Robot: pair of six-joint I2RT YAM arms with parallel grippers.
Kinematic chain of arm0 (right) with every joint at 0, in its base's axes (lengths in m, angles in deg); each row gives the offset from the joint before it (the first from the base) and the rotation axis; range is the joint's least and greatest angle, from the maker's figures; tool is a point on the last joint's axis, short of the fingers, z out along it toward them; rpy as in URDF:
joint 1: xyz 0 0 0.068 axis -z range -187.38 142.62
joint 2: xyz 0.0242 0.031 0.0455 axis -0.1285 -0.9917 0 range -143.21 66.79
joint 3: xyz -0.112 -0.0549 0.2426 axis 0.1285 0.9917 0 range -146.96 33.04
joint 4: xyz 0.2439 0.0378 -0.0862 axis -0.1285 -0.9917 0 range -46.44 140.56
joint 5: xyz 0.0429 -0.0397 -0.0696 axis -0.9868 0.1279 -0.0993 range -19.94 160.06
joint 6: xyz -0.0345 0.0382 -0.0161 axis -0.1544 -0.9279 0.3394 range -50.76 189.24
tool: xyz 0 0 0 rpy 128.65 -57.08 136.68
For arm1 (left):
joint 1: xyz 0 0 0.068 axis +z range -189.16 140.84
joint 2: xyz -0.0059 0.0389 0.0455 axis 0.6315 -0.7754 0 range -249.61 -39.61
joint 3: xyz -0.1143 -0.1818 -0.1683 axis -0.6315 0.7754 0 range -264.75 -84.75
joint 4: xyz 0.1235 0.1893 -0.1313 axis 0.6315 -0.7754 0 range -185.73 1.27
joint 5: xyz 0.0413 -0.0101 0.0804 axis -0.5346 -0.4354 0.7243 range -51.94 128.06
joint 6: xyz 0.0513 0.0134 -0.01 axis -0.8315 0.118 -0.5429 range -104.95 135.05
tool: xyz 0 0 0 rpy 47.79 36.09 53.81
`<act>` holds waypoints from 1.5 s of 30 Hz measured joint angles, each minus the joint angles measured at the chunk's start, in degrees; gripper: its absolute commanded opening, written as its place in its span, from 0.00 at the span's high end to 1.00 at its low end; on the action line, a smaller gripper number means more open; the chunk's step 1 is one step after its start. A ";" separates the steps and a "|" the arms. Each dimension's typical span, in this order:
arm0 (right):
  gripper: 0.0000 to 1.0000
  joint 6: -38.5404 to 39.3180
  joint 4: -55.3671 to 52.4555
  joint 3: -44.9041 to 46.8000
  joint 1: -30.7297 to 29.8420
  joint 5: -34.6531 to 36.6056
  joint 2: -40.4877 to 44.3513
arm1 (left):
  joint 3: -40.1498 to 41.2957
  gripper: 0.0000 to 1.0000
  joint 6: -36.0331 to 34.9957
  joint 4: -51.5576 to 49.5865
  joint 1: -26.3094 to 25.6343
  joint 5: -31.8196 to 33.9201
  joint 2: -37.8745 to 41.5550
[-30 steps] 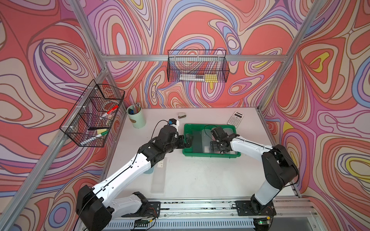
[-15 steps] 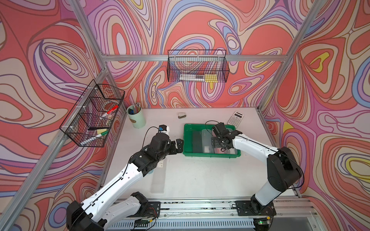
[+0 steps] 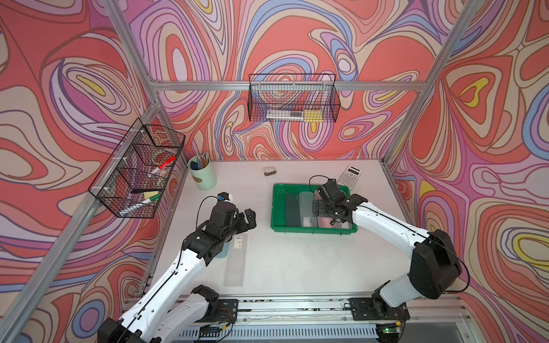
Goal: Put the pencil case into the storage box
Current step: Place the pencil case at the storage box, then pick up the pencil case from the center of the board.
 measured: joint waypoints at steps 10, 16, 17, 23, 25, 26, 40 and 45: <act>0.02 -11.39 2.43 -5.20 -19.28 1.22 -2.38 | 8.72 0.01 1.77 -1.57 11.45 -3.93 0.85; 0.02 -17.75 7.41 -8.83 -29.94 2.14 -11.74 | 9.07 0.01 1.97 -1.68 12.96 -5.27 0.11; 0.02 -18.64 7.76 -10.14 -31.39 1.99 -13.99 | 9.09 0.01 1.97 -1.70 13.33 -5.33 -0.04; 0.02 -21.94 8.96 -18.62 -37.35 0.44 -26.34 | 9.53 0.01 1.88 -1.75 15.15 -5.99 -0.09; 0.02 -22.73 8.72 -20.35 -38.66 0.09 -28.87 | 9.55 0.01 1.88 -1.77 15.52 -6.12 -0.07; 0.02 -23.02 8.41 -21.31 -39.26 -0.07 -30.01 | 9.55 0.01 1.86 -1.79 15.72 -6.10 -0.07; 0.02 -23.10 5.70 -31.10 -42.45 -0.57 -39.19 | 9.35 0.01 1.53 -3.87 22.86 -6.27 -1.44; 0.02 -22.84 5.07 -35.04 -43.30 -0.87 -43.19 | 9.11 0.01 1.55 -4.90 23.39 -6.36 -1.53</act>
